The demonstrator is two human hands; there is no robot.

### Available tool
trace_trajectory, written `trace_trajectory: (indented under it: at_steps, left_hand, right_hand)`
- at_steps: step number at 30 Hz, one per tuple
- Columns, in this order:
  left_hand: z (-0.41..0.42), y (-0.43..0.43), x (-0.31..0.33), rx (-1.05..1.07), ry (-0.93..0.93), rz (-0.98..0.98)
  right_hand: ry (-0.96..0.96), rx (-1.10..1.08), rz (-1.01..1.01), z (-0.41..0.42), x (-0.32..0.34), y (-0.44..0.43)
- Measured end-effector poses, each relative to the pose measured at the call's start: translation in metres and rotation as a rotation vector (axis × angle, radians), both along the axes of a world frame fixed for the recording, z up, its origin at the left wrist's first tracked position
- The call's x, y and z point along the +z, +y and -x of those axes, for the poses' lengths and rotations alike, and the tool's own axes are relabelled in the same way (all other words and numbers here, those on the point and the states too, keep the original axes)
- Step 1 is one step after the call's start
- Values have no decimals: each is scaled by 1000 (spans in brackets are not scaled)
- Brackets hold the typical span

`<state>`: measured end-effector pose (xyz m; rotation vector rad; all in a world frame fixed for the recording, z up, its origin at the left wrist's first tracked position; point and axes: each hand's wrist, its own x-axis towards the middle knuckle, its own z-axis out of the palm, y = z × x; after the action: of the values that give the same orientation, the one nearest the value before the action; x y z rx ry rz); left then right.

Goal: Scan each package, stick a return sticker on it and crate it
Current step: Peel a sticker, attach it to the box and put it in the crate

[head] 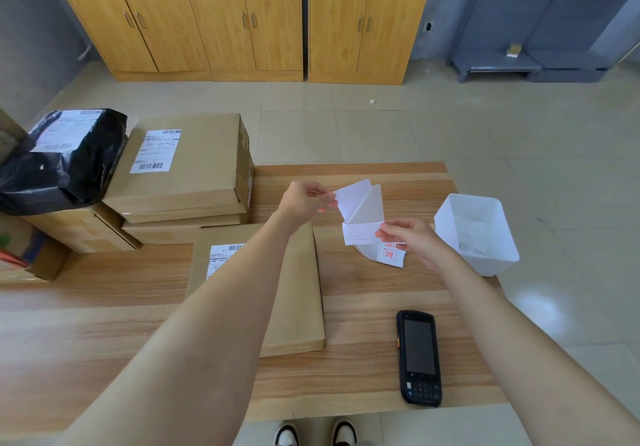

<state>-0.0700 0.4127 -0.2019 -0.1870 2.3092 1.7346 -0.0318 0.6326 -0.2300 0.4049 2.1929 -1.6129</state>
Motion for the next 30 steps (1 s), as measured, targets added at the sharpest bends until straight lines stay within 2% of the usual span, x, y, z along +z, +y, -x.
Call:
trace_trajectory:
  at_steps: [19,30]
  left_hand:
    - [8,-7,-24,89,11,93]
    - [4,5,-41,105,-38,142]
  right_hand:
    - [-72,-167,-59,-1,-31,28]
    - [-195,-295,-92,-4,-61,50]
